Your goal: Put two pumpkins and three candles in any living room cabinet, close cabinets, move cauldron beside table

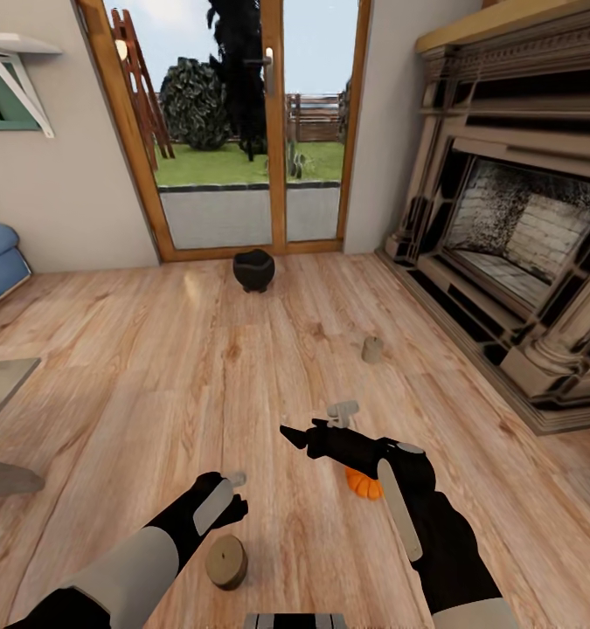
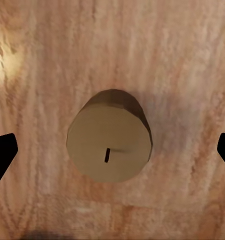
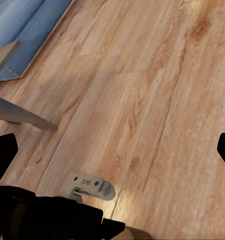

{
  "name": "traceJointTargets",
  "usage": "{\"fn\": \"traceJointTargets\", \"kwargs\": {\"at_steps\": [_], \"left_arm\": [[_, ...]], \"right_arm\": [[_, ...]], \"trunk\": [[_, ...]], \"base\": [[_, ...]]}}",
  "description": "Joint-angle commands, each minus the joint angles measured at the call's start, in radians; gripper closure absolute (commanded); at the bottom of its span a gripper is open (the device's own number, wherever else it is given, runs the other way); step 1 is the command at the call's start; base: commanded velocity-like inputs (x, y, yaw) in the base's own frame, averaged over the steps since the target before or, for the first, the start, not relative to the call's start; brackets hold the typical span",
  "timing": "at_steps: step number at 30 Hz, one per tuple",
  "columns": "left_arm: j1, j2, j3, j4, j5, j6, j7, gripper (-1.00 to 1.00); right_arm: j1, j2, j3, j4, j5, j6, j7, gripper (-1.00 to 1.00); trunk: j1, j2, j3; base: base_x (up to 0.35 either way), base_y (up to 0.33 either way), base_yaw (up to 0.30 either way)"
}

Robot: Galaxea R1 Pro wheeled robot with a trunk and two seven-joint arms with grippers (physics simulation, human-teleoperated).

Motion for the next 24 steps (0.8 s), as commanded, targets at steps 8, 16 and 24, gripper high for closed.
{"fn": "traceJointTargets", "kwargs": {"at_steps": [8, 16, 24], "left_arm": [[0.0, 0.0, -0.002, 0.001, -0.001, -0.001, 0.004, -1.0], [0.0, -0.002, -0.002, 0.001, -0.003, -0.034, 0.006, -1.0], [0.0, -0.002, 0.0, 0.0, 0.001, -0.04, 0.004, -1.0]], "right_arm": [[0.0, 0.0, 0.0, 0.0, 0.0, 0.0, 0.0, -1.0], [0.0, 0.0, 0.005, 0.0, 0.0, 0.003, -0.001, -1.0], [0.0, 0.0, 0.005, 0.0, 0.0, 0.002, 0.0, -1.0]], "trunk": [[0.004, -0.002, -0.031], [0.007, -0.004, -0.062], [0.011, -0.006, -0.093]], "base": [[0.0, 0.0, 0.0], [0.0, 0.0, 0.0], [0.0, 0.0, 0.0]]}}
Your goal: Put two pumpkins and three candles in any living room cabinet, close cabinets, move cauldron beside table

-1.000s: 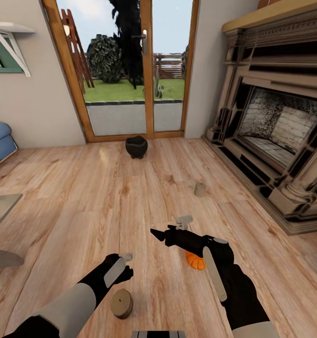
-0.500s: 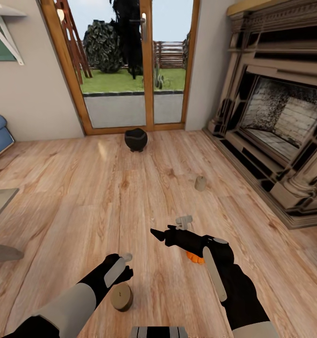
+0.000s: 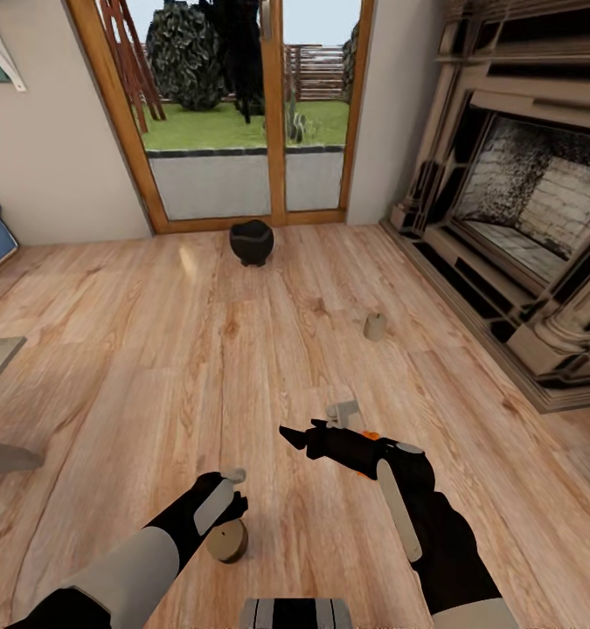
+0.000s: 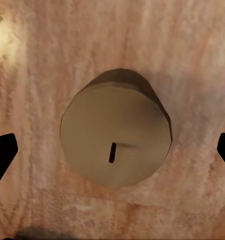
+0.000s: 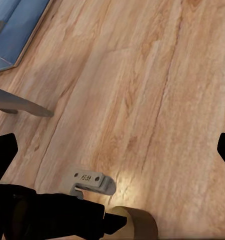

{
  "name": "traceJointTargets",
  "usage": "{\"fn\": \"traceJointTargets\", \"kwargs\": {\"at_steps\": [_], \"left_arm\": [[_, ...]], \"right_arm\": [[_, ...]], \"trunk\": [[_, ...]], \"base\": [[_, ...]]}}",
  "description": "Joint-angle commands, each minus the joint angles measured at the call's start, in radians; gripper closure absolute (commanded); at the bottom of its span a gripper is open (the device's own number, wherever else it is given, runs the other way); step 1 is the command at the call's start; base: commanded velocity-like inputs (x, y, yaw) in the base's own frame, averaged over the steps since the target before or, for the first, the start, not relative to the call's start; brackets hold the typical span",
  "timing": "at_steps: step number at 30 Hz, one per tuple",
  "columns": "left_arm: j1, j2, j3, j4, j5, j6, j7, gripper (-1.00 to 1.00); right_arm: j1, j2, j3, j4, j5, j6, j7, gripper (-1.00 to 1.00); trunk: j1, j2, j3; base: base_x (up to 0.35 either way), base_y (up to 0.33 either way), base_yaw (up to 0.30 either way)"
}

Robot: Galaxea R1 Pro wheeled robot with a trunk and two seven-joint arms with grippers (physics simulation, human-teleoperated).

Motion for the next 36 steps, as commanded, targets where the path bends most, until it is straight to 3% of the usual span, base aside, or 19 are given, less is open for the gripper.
{"fn": "traceJointTargets", "kwargs": {"at_steps": [1, 14, 19, 36], "left_arm": [[0.0, -0.001, 0.0, -0.001, 0.001, 0.001, -0.002, -1.0], [0.0, -0.002, -0.001, -0.006, 0.0, -0.008, -0.008, -1.0], [0.0, -0.002, -0.005, -0.031, -0.004, -0.105, -0.002, -1.0], [0.0, -0.002, -0.006, -0.03, -0.002, -0.118, -0.008, -1.0]], "right_arm": [[0.0, 0.0, 0.0, 0.0, 0.0, 0.0, 0.0, -1.0], [0.0, 0.0, 0.0, 0.0, 0.001, -0.002, 0.0, -1.0], [0.0, 0.0, 0.0, 0.0, 0.0, -0.003, 0.0, -1.0], [0.0, 0.0, 0.009, 0.0, 0.0, -0.005, 0.0, -1.0]], "trunk": [[0.0, 0.0, -0.004], [0.006, -0.003, -0.054], [0.008, -0.004, -0.074], [0.016, -0.008, -0.139]], "base": [[0.0, 0.0, 0.0], [0.0, 0.0, 0.0], [0.0, 0.0, 0.0], [0.0, 0.0, 0.0]]}}
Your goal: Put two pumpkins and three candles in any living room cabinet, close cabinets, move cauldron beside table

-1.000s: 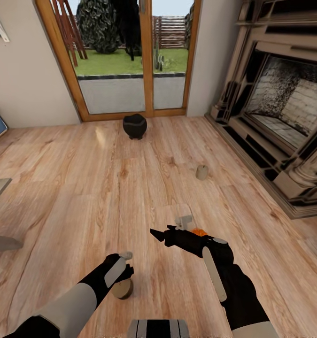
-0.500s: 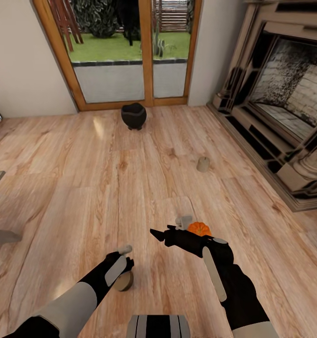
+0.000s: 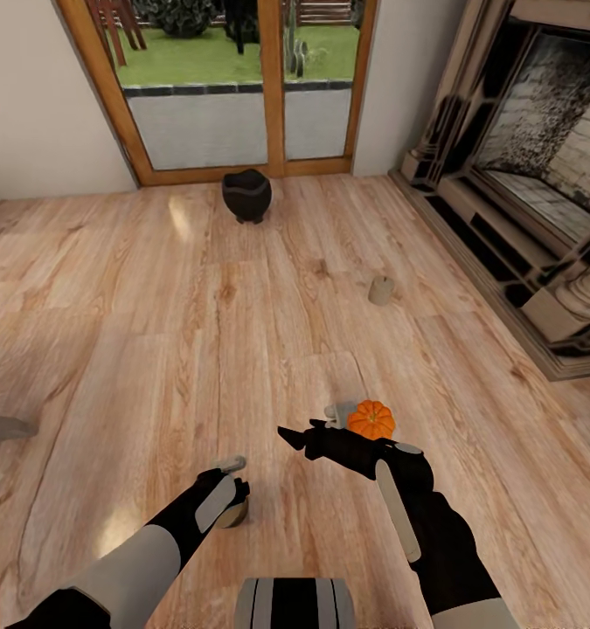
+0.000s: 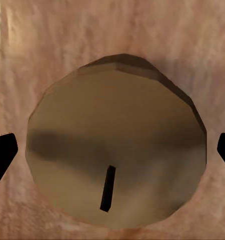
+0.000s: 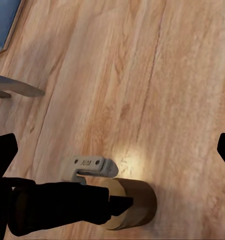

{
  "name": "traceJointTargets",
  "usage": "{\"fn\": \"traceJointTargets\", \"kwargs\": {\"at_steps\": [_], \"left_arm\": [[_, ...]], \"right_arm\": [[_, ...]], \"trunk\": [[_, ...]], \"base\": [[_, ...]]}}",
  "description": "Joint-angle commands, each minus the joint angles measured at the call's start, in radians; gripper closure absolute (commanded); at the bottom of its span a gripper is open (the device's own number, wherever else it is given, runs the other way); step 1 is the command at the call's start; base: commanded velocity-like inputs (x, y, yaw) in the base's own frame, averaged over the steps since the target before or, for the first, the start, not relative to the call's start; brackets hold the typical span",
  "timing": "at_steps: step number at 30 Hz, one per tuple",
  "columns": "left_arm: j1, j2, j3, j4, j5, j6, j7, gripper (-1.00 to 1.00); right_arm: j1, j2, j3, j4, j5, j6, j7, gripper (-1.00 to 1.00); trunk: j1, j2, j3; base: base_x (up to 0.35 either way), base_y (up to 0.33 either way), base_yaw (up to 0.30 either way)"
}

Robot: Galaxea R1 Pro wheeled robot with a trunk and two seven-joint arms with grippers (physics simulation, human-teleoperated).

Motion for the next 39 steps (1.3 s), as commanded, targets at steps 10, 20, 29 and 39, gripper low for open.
{"fn": "traceJointTargets", "kwargs": {"at_steps": [10, 20, 29, 39], "left_arm": [[0.0, 0.001, 0.0, 0.0, 0.003, 0.0, -0.001, -1.0], [0.0, 0.002, 0.0, -0.003, 0.003, 0.002, 0.0, -1.0], [0.0, 0.014, 0.003, -0.006, 0.005, 0.012, 0.003, 1.0], [0.004, 0.017, 0.002, -0.081, 0.005, 0.021, 0.009, 1.0]], "right_arm": [[0.0, 0.0, 0.004, 0.0, 0.0, 0.001, -0.001, -1.0], [0.0, 0.0, 0.011, 0.0, 0.0, -0.002, -0.001, -1.0], [0.0, 0.0, 0.011, 0.0, -0.001, -0.003, 0.0, -1.0], [0.0, -0.001, 0.01, 0.0, 0.002, 0.0, 0.0, -1.0]], "trunk": [[0.004, -0.002, -0.039], [0.005, -0.003, -0.047], [0.005, -0.003, -0.047], [0.005, -0.003, -0.047]], "base": [[0.0, 0.0, 0.0], [0.0, 0.0, 0.0], [0.0, 0.0, 0.0], [0.0, 0.0, 0.0]]}}
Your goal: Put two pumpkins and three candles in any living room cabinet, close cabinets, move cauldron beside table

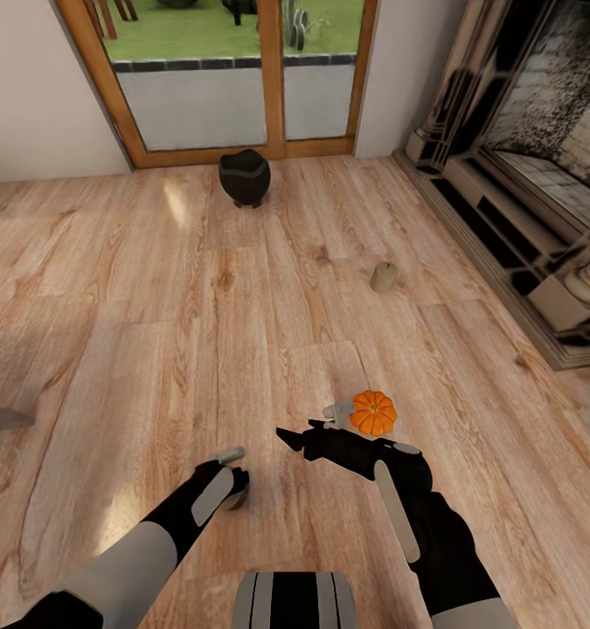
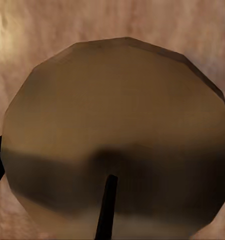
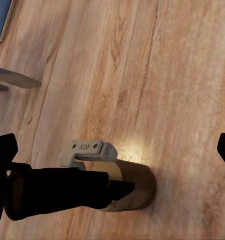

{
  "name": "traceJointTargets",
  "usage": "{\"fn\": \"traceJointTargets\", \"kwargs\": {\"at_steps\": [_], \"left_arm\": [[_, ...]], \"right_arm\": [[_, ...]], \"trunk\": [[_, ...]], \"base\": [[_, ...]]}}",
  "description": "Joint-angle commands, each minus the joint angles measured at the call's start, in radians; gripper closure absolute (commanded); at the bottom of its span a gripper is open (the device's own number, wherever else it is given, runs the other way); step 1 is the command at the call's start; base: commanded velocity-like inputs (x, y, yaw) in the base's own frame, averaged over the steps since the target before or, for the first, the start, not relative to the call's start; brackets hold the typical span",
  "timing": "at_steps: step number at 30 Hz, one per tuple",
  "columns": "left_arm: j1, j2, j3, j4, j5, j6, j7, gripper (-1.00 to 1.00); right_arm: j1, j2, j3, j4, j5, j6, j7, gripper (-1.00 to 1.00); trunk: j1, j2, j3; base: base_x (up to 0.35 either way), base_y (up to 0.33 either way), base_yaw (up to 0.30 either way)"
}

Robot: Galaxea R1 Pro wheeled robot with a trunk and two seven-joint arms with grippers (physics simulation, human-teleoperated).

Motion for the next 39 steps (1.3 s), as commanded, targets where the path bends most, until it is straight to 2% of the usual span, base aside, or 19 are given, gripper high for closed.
{"fn": "traceJointTargets", "kwargs": {"at_steps": [1, 12, 15, 18, 22, 23, 25, 27, 30, 31, 35, 39], "left_arm": [[0.0, 0.0, 0.0, -0.003, -0.002, 0.002, 0.0, 1.0], [-0.002, 0.004, 0.004, -0.007, -0.008, 0.011, 0.0, 1.0], [-0.004, 0.008, 0.005, -0.043, -0.012, 0.022, 0.002, 1.0], [-0.004, 0.045, 0.005, -0.169, -0.012, 0.089, 0.022, 1.0], [-0.004, 0.088, 0.024, -0.377, -0.012, 0.247, 0.104, 1.0], [-0.004, 0.1, 0.05, -0.486, -0.012, 0.303, 0.153, 1.0], [-0.004, 0.107, 0.091, -0.574, -0.012, 0.358, 0.182, 1.0], [-0.006, 0.109, 0.14, -0.624, -0.012, 0.418, 0.196, 1.0], [-0.022, 0.115, 0.202, -0.643, -0.013, 0.45, 0.202, 1.0], [-0.041, 0.135, 0.238, -0.646, -0.013, 0.458, 0.203, 1.0], [-0.06, 0.186, 0.264, -0.639, -0.005, 0.462, 0.203, 1.0], [-0.062, 0.196, 0.266, -0.625, -0.003, 0.462, 0.201, 1.0]], "right_arm": [[0.0, -0.001, 0.0, 0.0, 0.0, 0.0, 0.0, -1.0], [0.0, -0.008, -0.006, -0.002, 0.0, 0.001, 0.0, -1.0], [0.0, -0.008, -0.009, -0.002, 0.0, 0.0, 0.0, -1.0], [0.0, -0.008, -0.013, -0.002, 0.0, -0.001, 0.0, -1.0], [0.0, -0.008, -0.019, -0.004, 0.0, -0.001, -0.001, -1.0], [0.0, -0.008, -0.02, -0.004, 0.0, -0.002, -0.001, -1.0], [0.0, -0.009, -0.021, -0.006, 0.0, -0.002, -0.002, -1.0], [0.0, -0.009, -0.023, -0.007, 0.001, -0.002, -0.003, -1.0], [0.0, -0.009, -0.041, -0.008, 0.003, -0.002, -0.004, -1.0], [0.0, -0.009, -0.056, -0.008, 0.003, -0.002, -0.004, -1.0], [0.0, -0.011, -0.075, -0.011, 0.006, -0.002, -0.005, -1.0], [0.0, -0.005, -0.072, -0.011, 0.012, -0.005, -0.017, -1.0]], "trunk": [[0.0, 0.0, 0.0], [0.0, 0.0, 0.0], [0.0, 0.0, 0.0], [0.0, 0.0, 0.0], [0.0, 0.0, 0.0], [0.0, 0.0, 0.0], [0.0, 0.0, 0.0], [0.0, 0.0, 0.0], [0.0, 0.0, 0.0], [0.0, 0.0, 0.0], [0.0, 0.0, 0.0], [0.0, 0.0, 0.0]], "base": [[0.0, 0.0, 0.0], [0.0, 0.0, 0.0], [0.0, 0.0, 0.0], [0.0, 0.0, 0.0], [0.0, 0.0, 0.0], [0.0, 0.0, 0.0], [0.0, 0.0, 0.0], [0.0, 0.0, 0.0], [0.0, 0.0, 0.0], [0.0, 0.0, 0.0], [0.0, 0.0, 0.0], [0.0, 0.0, 0.0]]}}
